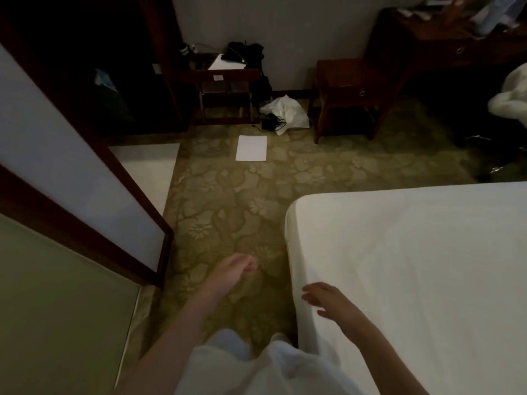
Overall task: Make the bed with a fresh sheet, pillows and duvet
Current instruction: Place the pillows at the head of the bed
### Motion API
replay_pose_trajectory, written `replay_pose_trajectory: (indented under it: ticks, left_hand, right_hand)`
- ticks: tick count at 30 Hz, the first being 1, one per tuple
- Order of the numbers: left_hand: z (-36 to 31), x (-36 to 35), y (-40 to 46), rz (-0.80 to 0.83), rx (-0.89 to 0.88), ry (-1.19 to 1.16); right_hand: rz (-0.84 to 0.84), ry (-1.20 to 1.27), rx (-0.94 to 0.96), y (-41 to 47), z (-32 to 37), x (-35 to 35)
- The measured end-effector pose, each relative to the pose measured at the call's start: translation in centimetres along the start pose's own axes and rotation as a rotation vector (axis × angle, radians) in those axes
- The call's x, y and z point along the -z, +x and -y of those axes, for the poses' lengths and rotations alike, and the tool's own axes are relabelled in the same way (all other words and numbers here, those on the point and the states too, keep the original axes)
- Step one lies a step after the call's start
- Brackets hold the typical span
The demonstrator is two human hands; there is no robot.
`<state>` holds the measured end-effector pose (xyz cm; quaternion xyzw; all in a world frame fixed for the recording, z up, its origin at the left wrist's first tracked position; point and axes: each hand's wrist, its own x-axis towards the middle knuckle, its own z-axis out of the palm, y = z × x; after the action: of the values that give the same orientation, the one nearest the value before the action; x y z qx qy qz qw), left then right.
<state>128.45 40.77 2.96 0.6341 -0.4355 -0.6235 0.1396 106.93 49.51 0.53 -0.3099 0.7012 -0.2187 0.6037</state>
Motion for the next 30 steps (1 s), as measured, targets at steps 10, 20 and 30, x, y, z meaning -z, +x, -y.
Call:
replay_pose_trajectory:
  ticks: [10,20,30]
  left_hand:
    - [-7.4,5.8,16.3,-0.077,0.130,-0.045]
    - [-24.1,7.9,34.5,0.014,0.072,0.083]
    - [-43.5,-6.0,50.2,0.304,-0.070,0.260]
  right_hand:
    - [0.140,-0.008,0.122,17.4,20.0,4.1]
    - [-0.080,0.216,0.108,30.6,31.1,11.1]
    - [-0.350,0.465,-0.182,40.1,29.9,24.3]
